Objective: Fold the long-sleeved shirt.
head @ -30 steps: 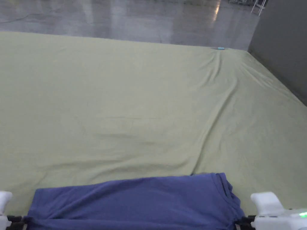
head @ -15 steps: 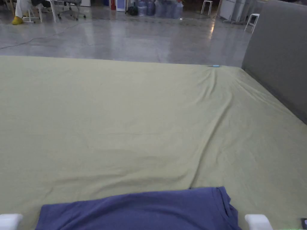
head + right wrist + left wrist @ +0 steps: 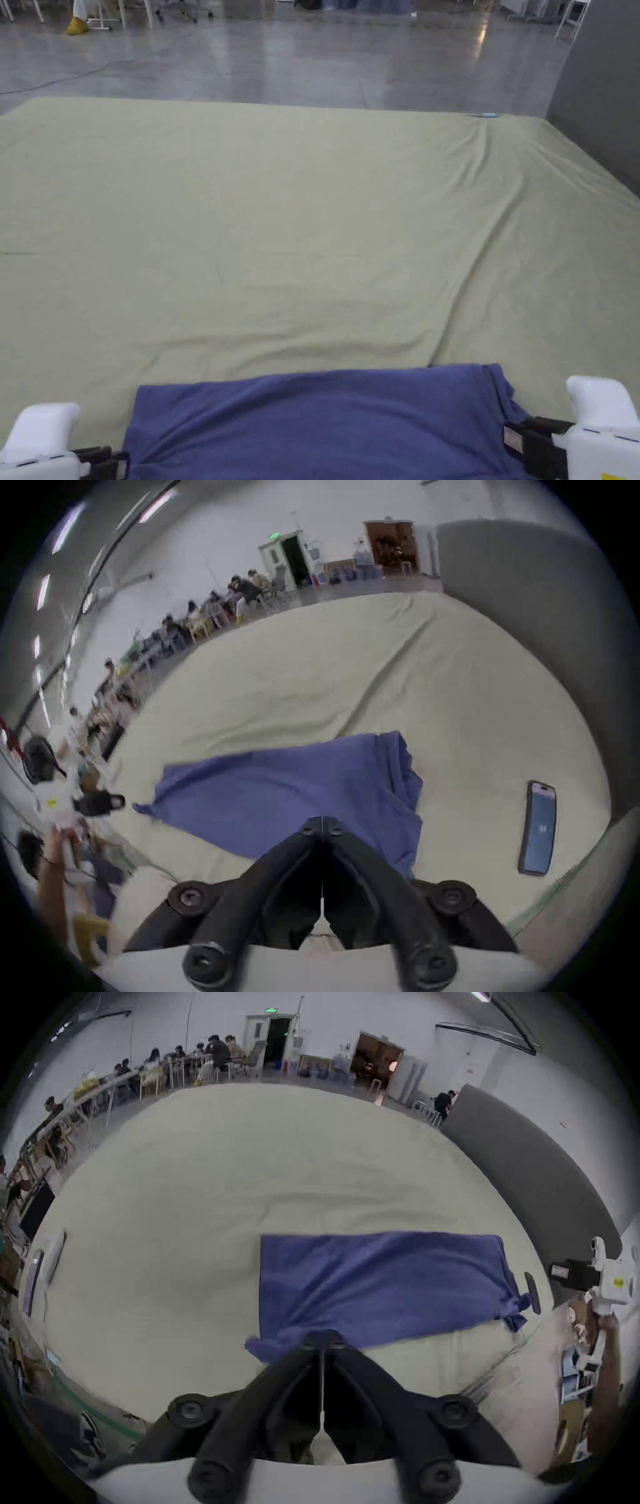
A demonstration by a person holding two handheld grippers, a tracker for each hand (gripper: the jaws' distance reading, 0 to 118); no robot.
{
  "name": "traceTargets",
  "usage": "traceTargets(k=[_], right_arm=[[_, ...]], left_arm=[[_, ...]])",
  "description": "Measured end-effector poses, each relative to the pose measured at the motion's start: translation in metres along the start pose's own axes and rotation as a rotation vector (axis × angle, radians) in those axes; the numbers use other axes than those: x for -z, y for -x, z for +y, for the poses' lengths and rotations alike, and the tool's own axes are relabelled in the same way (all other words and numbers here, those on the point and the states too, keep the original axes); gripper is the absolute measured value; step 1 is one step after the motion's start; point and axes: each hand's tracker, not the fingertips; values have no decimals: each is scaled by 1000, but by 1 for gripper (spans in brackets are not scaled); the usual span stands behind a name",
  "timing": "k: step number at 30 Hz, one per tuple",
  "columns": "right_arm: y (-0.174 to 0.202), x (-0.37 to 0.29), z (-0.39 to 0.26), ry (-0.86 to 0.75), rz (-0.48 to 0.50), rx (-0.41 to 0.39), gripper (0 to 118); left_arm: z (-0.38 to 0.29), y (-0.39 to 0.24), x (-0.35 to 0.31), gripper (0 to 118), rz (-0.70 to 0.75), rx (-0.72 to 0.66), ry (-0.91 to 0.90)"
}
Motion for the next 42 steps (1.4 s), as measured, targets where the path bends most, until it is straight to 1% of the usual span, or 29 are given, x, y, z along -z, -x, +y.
traceTargets(k=[1, 3, 4, 6, 7, 8, 9, 10, 11, 12, 13, 15, 17, 19, 20, 21, 22, 25, 27, 29, 32, 34, 36, 37, 38, 39, 40, 41, 42], right_arm=[[6, 4, -5, 19, 45, -23, 0], [11, 7, -13, 18, 165, 37, 0], [10, 7, -12, 20, 207, 60, 0], [12, 8, -13, 19, 259, 69, 0], [13, 9, -14, 13, 281, 66, 0], [13, 6, -11, 11, 288, 57, 0], [13, 7, -11, 8, 296, 50, 0], [14, 8, -11, 4, 304, 46, 0], [14, 8, -11, 4, 315, 41, 0], [12, 8, -9, 6, 330, 34, 0], [12, 8, -10, 2, 345, 27, 0], [14, 8, -10, -9, 383, 15, 0], [15, 8, -11, -12, 417, 4, 0], [17, 12, -13, -12, 457, -1, 0], [17, 14, -13, -11, 490, 5, 0], [17, 17, -14, -8, 542, 23, 0], [17, 19, -14, -6, 577, 40, 0], [21, 27, -13, -7, 628, 75, 0], [24, 34, -10, -2, 648, 94, 0], [26, 41, -8, 8, 666, 115, 0], [28, 47, -6, 13, 678, 144, 0], [28, 46, -6, 16, 681, 150, 0], [26, 43, -6, 18, 681, 146, 0], [25, 42, -7, 21, 679, 143, 0], [23, 41, -7, 23, 674, 140, 0], [22, 40, -8, 26, 667, 139, 0], [21, 39, -8, 28, 663, 140, 0], [20, 39, -9, 30, 659, 143, 0], [19, 38, -9, 32, 655, 148, 0]], left_arm=[[-1, 3, 3, 0, -14, -9, -10], [3, 9, 4, 0, -80, -79, 7], [8, 16, 3, 0, -109, -125, -8], [17, 27, -4, 2, -162, -176, -42], [24, 35, -3, 43, -202, -205, -42], [29, 42, 1, 94, -224, -221, -49], [32, 53, 6, 118, -245, -234, -27], [36, 60, 16, 115, -257, -248, 10], [40, 65, 21, 115, -283, -279, -70], [41, 72, 32, 115, -268, -316, 12], [39, 103, 46, 115, -293, -341, 34], [39, 127, 72, 115, -348, -403, 61], [45, 108, 74, 115, -413, -485, 117], [41, 109, 98, 115, -546, -565, 220], [38, 106, 105, 116, -566, -566, 219], [41, 112, 107, 118, -578, -513, 160], [44, 109, 106, 118, -592, -486, 159], [46, 111, 111, 118, -597, -499, 151], [48, 111, 115, 118, -620, -513, 126], [50, 118, 132, 118, -675, -549, 94], [55, 122, 142, 118, -744, -562, 58], [51, 118, 153, 118, -807, -594, 34], [56, 120, 160, 118, -846, -596, 31], [51, 103, 159, 115, -888, -617, 22], [51, 100, 163, 100, -918, -627, 32], [52, 95, 170, 70, -950, -637, 50], [51, 86, 179, 24, -915, -639, 89], [47, 76, 188, 5, -842, -634, 148], [42, 69, 196, 4, -765, -608, 178]])
